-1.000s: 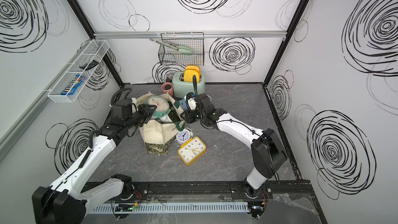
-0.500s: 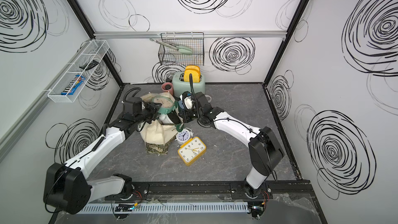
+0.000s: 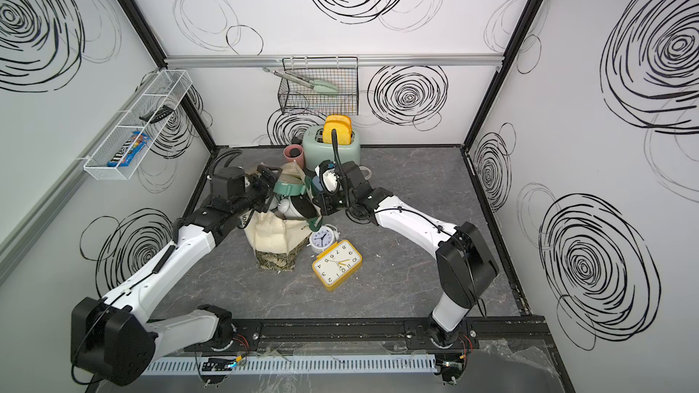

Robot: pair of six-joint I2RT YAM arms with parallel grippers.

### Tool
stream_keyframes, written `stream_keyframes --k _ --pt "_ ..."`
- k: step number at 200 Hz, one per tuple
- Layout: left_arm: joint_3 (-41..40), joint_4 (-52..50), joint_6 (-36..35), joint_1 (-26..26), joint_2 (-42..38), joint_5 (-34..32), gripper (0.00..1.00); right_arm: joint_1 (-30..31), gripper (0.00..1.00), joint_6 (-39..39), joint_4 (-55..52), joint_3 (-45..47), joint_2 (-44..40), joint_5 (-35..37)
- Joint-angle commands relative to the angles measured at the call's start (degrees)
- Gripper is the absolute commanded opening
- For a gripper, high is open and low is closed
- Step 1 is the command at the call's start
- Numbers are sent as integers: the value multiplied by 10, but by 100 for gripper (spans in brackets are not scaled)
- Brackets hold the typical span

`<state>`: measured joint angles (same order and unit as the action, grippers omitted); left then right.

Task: Put the alarm clock into the canvas bag
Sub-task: Place the alarm at the canvas bag, then adjust the alarm at the center of the board.

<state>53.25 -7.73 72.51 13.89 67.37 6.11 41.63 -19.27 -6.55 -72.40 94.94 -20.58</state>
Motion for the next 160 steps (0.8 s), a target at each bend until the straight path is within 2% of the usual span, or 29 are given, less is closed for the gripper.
stream_keyframes --k 1,39,64,74,85,89,99,118,142,160 --pt "24 -86 -39 1 -34 -42 96 -6 0 0 25 -8 -8 0" --pt "41 -141 -74 0 -93 -86 96 -22 0 -7 27 2 -22 -6" --pt "78 -145 -161 19 -104 -102 96 -36 1 -11 29 16 -50 -11" --pt "97 -142 -211 40 -109 -110 96 -42 13 -10 30 24 -68 -13" --pt "112 -134 -275 73 -116 -116 96 -49 21 -6 27 37 -91 -11" --pt "117 -138 -297 87 -118 -120 96 -51 27 -3 26 42 -101 -11" --pt "127 -147 -344 116 -124 -117 96 -56 53 4 21 57 -124 -7" --pt "121 -175 -403 185 -145 -131 96 -68 77 12 5 100 -172 7" --pt "79 -200 -452 282 -186 -156 96 -92 92 -1 -1 170 -230 -9" --pt "45 -229 -466 338 -202 -134 96 -106 94 -19 -9 224 -270 -11"
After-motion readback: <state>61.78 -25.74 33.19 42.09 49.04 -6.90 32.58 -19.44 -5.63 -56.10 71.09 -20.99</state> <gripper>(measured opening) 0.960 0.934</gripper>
